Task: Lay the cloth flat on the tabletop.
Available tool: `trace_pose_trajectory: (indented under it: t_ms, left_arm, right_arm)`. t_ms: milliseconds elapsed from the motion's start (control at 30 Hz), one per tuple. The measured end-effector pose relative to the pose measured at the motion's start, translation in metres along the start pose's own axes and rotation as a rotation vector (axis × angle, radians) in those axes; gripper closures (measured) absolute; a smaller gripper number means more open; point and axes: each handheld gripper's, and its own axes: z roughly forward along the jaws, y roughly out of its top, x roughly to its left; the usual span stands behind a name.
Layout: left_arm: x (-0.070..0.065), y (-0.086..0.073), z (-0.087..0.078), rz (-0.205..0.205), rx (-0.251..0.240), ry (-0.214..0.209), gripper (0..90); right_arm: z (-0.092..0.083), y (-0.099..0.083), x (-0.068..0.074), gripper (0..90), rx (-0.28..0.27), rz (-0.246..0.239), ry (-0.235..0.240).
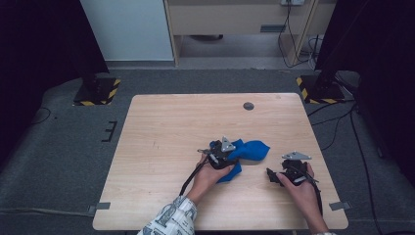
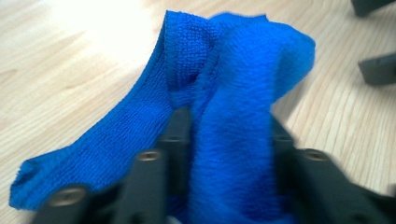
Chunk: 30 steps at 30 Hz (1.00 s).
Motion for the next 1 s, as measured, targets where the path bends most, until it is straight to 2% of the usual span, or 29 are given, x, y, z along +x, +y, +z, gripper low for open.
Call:
trace_pose_trajectory:
  t_ms: [67,133,167,300,433,567,600,633,667,700,800,967,1000]
  left_arm:
    - [-0.002,0.002,-0.004,-0.007,-0.025,-0.011,36.1]
    - [-0.003,0.003,-0.006,-0.002,-0.032,-0.013,27.9]
    - [-0.005,0.005,-0.012,0.006,-0.054,-0.020,25.0]
    - [-0.005,0.008,-0.022,0.009,-0.089,-0.021,17.9]
    - [-0.003,0.009,-0.037,0.003,-0.117,-0.030,14.4]
    - [0.006,0.011,-0.050,-0.004,-0.135,0.000,16.5]
    - [0.015,0.011,-0.057,-0.021,-0.142,0.021,17.5]
    - [0.015,0.011,-0.057,-0.021,-0.142,0.021,20.3]
    - [0.020,0.010,-0.061,-0.035,-0.146,0.026,20.3]
    - [0.030,0.006,-0.065,-0.060,-0.145,0.048,23.2]
    - [0.037,0.000,-0.067,-0.082,-0.139,0.057,24.3]
    - [0.044,-0.015,-0.055,-0.095,-0.074,0.066,29.0]
    - [0.044,-0.015,-0.055,-0.095,-0.074,0.066,29.0]
  right_arm:
    - [-0.001,0.002,0.004,6.9,-0.003,-0.024,0.013]
    - [-0.003,0.004,0.008,9.2,-0.017,-0.047,0.027]
    - [-0.004,0.005,0.010,10.7,-0.025,-0.056,0.036]
    - [-0.009,0.009,0.015,15.7,-0.062,-0.080,0.060]
    - [-0.014,0.013,0.019,20.7,-0.101,-0.098,0.088]
    - [-0.021,0.018,0.022,29.7,-0.134,-0.098,0.126]
    - [-0.021,0.019,0.023,31.3,-0.141,-0.102,0.135]
    - [-0.021,0.019,0.023,31.3,-0.141,-0.102,0.135]
    - [-0.022,0.020,0.024,33.5,-0.148,-0.097,0.145]
    - [-0.021,0.022,0.026,35.5,-0.158,-0.090,0.169]
    - [-0.019,0.024,0.028,35.7,-0.153,-0.100,0.174]
    - [-0.014,0.030,0.034,42.8,-0.159,-0.126,0.194]
    - [-0.014,0.030,0.034,42.8,-0.159,-0.126,0.194]
